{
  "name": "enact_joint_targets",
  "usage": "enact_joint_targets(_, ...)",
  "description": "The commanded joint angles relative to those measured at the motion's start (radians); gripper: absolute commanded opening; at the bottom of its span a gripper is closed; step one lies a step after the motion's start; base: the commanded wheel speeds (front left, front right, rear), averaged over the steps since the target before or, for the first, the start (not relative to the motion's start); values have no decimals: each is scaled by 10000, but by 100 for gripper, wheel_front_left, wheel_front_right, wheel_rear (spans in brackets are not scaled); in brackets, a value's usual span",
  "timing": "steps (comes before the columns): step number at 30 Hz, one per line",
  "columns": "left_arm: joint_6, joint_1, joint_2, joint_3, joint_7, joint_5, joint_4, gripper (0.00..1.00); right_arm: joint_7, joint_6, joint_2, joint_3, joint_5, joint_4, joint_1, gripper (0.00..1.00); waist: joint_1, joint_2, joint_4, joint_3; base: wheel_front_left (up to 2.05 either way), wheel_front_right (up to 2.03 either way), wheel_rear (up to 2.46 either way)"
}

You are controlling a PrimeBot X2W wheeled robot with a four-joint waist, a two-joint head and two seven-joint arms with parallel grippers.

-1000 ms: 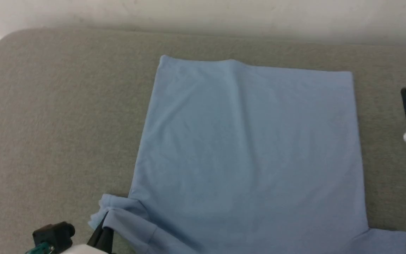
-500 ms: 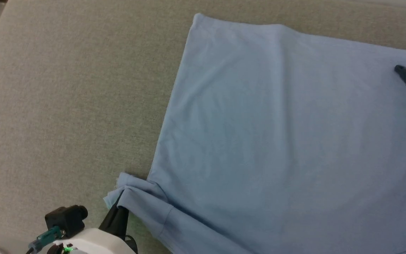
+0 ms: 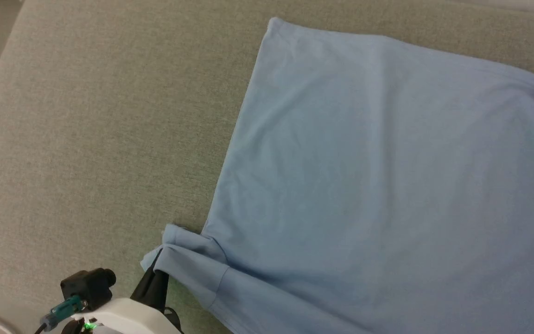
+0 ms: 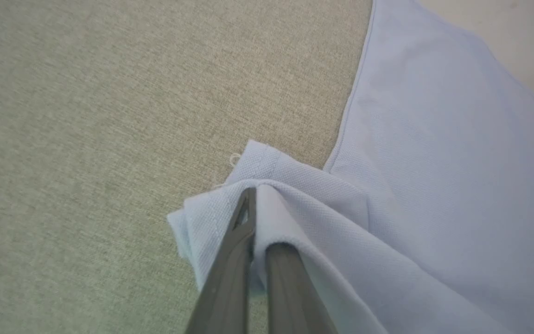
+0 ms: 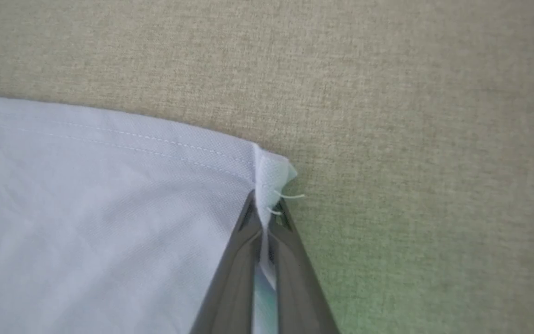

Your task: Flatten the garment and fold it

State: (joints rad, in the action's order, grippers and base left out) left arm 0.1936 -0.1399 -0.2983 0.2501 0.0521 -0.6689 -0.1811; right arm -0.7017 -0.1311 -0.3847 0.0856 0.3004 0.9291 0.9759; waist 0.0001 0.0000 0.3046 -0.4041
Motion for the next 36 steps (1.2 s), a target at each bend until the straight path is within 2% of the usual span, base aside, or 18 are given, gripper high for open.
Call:
enact_joint_targets(1,9,123,-55,-49,-45,39,28,0,89,4,-18,-198,-10,-23,-406,0,-1,0,-18,421,0,0,0)
enact_joint_targets(6,132,-133,-193,-130,19,44,-48,0,446,4,-767,-759,361,-1274,-917,0,-1,0,-151,1085,0,0,0)
enact_joint_targets(10,333,-489,-292,-253,46,55,-270,0,435,4,-1597,-917,947,-2905,-2179,0,-1,0,-442,1444,0,0,0)
enact_joint_targets(11,333,-489,-292,-253,46,55,-270,0,435,4,-1597,-917,947,-2905,-2179,0,-1,0,-442,1444,0,0,0)
enact_joint_targets(15,567,-824,-432,-455,76,74,-578,0,229,4,-2254,-259,1526,-4895,-4359,0,-1,0,-852,1698,0,0,0)
enact_joint_targets(18,654,-1070,-569,-624,120,23,-757,0,-30,4,-2157,807,1686,-6368,-6478,0,-1,0,-1161,1854,0,0,0)
enact_joint_targets(21,743,-1256,-642,-701,178,0,-890,0,-320,4,-1409,1967,1637,-7822,-8677,0,-1,0,-1449,1989,0,0,0)
enact_joint_targets(25,848,-1419,-710,-777,243,-19,-946,0,-645,4,370,3229,1525,-9443,-11367,0,-1,0,-1746,2135,0,0,0)
enact_joint_targets(28,916,-1492,-778,-837,314,-35,-921,0,-912,4,1810,3785,1544,-10248,-12724,0,-1,0,-1956,2218,0,0,0)
enact_joint_targets(31,931,-1504,-840,-818,434,-53,-831,0,-1138,4,2805,3962,1583,-10714,-13545,0,-1,0,-2123,2301,0,0,0)
enact_joint_targets(32,938,-1505,-862,-811,468,-51,-798,0,-1155,4,2960,3937,1663,-10814,-13708,14,-1,0,-2177,2325,0,0,0)
enact_joint_targets(33,951,-1509,-884,-808,495,-43,-770,0,-1172,4,3076,3917,1745,-10890,-13840,37,-1,0,-2234,2348,0,0,0)
enact_joint_targets(34,964,-1509,-893,-804,516,-43,-752,0,-1166,4,3159,3916,1824,-10950,-13931,45,-1,0,-2279,2360,0,0,0)
enact_joint_targets(35,973,-1509,-903,-798,537,-43,-743,0,-1039,4,3211,3913,1891,-11034,-13960,100,-1,0,-2326,2363,0,0,0)
enact_joint_targets(36,990,-1508,-907,-798,548,-39,-737,0,-836,4,3245,3923,1942,-11107,-13928,100,-1,0,-2371,2373,0,0,0)
